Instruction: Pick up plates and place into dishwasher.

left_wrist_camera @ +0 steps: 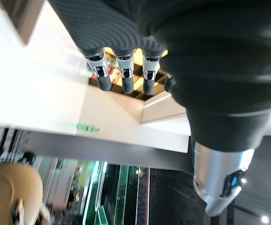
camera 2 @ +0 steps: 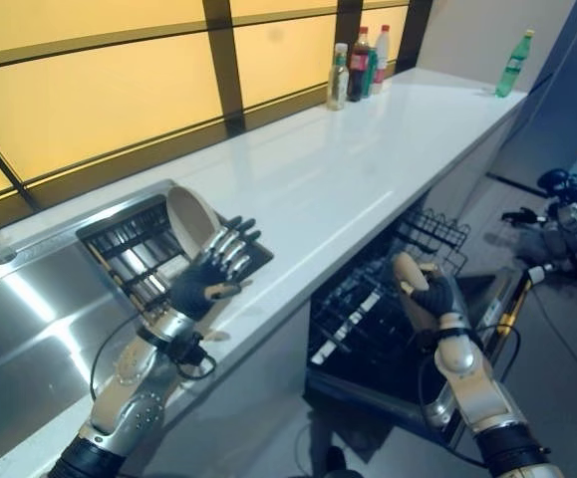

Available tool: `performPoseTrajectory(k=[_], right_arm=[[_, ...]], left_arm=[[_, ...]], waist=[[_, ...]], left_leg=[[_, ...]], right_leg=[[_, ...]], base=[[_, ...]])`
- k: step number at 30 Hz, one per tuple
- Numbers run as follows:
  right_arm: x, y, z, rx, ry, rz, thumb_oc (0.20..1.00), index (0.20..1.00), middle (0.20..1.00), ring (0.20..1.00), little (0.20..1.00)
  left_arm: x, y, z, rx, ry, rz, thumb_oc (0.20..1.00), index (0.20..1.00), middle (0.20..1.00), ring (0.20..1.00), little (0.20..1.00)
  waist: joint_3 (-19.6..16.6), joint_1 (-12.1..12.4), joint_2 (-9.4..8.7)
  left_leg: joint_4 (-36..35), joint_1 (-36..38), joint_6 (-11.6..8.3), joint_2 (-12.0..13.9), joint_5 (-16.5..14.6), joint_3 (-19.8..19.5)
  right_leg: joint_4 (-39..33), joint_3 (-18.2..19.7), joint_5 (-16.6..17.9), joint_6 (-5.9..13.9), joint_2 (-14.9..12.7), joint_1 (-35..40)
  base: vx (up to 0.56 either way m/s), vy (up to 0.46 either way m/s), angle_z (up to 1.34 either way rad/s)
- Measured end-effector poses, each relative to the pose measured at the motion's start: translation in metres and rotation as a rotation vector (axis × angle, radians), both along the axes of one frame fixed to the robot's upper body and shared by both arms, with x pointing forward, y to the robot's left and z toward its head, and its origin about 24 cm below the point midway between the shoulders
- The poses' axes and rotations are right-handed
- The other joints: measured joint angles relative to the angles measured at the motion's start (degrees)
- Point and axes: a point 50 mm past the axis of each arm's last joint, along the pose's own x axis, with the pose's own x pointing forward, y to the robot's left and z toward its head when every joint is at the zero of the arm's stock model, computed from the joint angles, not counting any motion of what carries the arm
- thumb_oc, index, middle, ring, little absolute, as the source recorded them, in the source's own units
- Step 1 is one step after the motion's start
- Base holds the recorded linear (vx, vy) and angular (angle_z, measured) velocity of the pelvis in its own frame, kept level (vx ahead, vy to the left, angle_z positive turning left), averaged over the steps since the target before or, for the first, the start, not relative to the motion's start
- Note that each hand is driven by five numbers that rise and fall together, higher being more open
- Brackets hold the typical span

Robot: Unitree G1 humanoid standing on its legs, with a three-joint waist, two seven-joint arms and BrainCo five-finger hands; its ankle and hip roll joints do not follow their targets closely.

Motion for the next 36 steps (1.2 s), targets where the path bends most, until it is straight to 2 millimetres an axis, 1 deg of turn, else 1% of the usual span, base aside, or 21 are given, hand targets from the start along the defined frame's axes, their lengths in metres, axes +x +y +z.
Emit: performPoseTrajectory(k=[2,7,9,12,14,18,20,23,27,29,32,34,36], right_arm=[[-0.001,-0.003,-0.005,-0.003,0.019,-0.015,0.2,0.2,0.2,0.2,0.2],[-0.001,-0.007,-0.012,-0.003,0.053,-0.029,0.2,0.2,0.2,0.2,0.2],[0.002,-0.006,-0.019,-0.01,0.082,-0.023,0.2,0.2,0.2,0.2,0.2],[0.007,-0.002,-0.026,-0.004,0.107,0.006,0.2,0.2,0.2,0.2,0.2],[0.012,0.001,-0.027,0.004,0.115,0.028,0.2,0.2,0.2,0.2,0.2],[0.029,0.009,-0.028,0.055,0.134,0.065,0.2,0.2,0.2,0.2,0.2],[0.031,0.013,-0.026,0.082,0.12,0.085,0.2,0.2,0.2,0.2,0.2],[0.031,0.017,-0.03,0.096,0.133,0.105,0.2,0.2,0.2,0.2,0.2],[0.035,0.019,-0.035,0.079,0.174,0.128,0.2,0.2,0.2,0.2,0.2],[0.039,0.014,-0.036,0.071,0.197,0.113,0.2,0.2,0.2,0.2,0.2],[0.043,0.006,-0.033,0.052,0.204,0.09,0.2,0.2,0.2,0.2,0.2],[0.044,0.003,-0.033,0.03,0.207,0.087,0.2,0.2,0.2,0.2,0.2],[0.044,-0.001,-0.035,0.017,0.216,0.075,0.2,0.2,0.2,0.2,0.2]], left_arm=[[-0.002,-0.005,-0.003,0.004,0.009,-0.039,1.0,1.0,1.0,1.0,1.0],[-0.005,-0.01,-0.006,-0.043,0.053,-0.123,1.0,1.0,1.0,1.0,1.0],[-0.008,-0.016,-0.009,-0.065,0.081,-0.188,1.0,1.0,1.0,1.0,1.0],[-0.017,-0.034,-0.016,-0.135,0.164,-0.36,1.0,1.0,1.0,1.0,1.0],[-0.024,-0.048,-0.02,-0.17,0.213,-0.485,1.0,1.0,1.0,1.0,1.0],[-0.04,-0.073,-0.024,-0.163,0.248,-0.711,1.0,1.0,1.0,1.0,1.0],[-0.047,-0.08,-0.025,-0.173,0.254,-0.786,1.0,1.0,1.0,1.0,1.0],[-0.049,-0.083,-0.031,-0.179,0.285,-0.82,1.0,1.0,1.0,1.0,1.0],[-0.046,-0.08,-0.051,-0.155,0.38,-0.779,1.0,1.0,1.0,1.0,1.0],[-0.044,-0.076,-0.061,-0.137,0.425,-0.749,1.0,1.0,1.0,1.0,1.0],[-0.043,-0.07,-0.07,-0.116,0.457,-0.728,1.0,1.0,1.0,1.0,1.0],[-0.043,-0.069,-0.071,-0.112,0.46,-0.726,1.0,1.0,1.0,1.0,1.0],[-0.043,-0.069,-0.07,-0.117,0.448,-0.728,1.0,1.0,1.0,1.0,1.0]], waist=[[0.15,0.01,0.26],[0.33,0.39,0.53],[0.37,0.36,0.57],[0.74,0.31,0.68],[1.06,0.34,0.82],[1.77,0.24,1.44],[2.03,0.22,1.86],[2.2,0.2,2.02],[3.03,0.25,2.07],[4.11,0.42,2.11],[4.75,0.51,2.32],[5.5,0.67,2.52],[5.93,1.58,2.8]], left_leg=[[-0.12,0.07,-0.02,0.21,0.01,-0.3],[-0.21,0.02,-0.18,0.56,0.1,-0.38],[-0.2,0.03,-0.2,0.64,0.11,-0.39],[-0.19,0.02,-0.22,0.71,0.11,-0.54],[-0.15,0.05,-0.24,0.78,0.1,-0.73],[0.23,0.07,-0.38,1.04,0.0,-0.95],[0.5,0.07,-0.5,1.24,-0.07,-1.41],[0.8,0.27,-0.7,1.56,-0.21,-1.71],[2.1,-0.14,-1.2,1.88,-0.61,-1.75],[2.81,-0.29,-1.35,2.11,-0.8,-1.93],[3.99,-1.86,-1.27,2.32,-1.1,-2.68],[4.56,-2.27,-1.67,2.54,-0.99,-3.41],[5.29,-2.74,-1.93,2.83,-1.23,-3.52]], right_leg=[[-0.54,-0.51,0.11,-0.14,0.04,0.54],[-1.33,-0.88,0.4,-0.43,0.34,0.93],[-1.42,-0.9,0.42,-0.45,0.4,0.99],[-1.54,-1.06,0.49,-0.54,0.39,1.08],[-1.77,-1.34,0.67,-0.76,0.41,1.37],[-1.77,-1.75,0.58,-0.75,0.53,1.79],[-1.77,-2.17,0.55,-0.93,0.69,2.14],[-1.77,-2.55,0.27,-0.94,0.91,2.7],[-1.54,-2.55,0.21,-1.03,0.92,2.74],[-0.9,-2.65,-0.02,-1.35,1.01,2.71],[-0.67,-3.32,-0.11,-1.54,1.05,1.94],[-0.1,-4.03,-0.23,-1.81,1.11,1.81],[0.2,-4.13,-0.31,-1.94,1.33,1.65]], base=[[0.04,-0.093,0.1],[0.04,-0.09,0.02],[0.03,-0.093,-0.01],[0.03,-0.081,0.02],[0.04,-0.077,0.05],[0.05,-0.049,0.05],[0.05,-0.048,0.09],[0.05,-0.057,0.05],[0.02,-0.063,0.0],[0.02,-0.064,0.03],[0.02,-0.066,0.11],[0.0,-0.075,0.15],[-0.02,-0.061,0.07]])
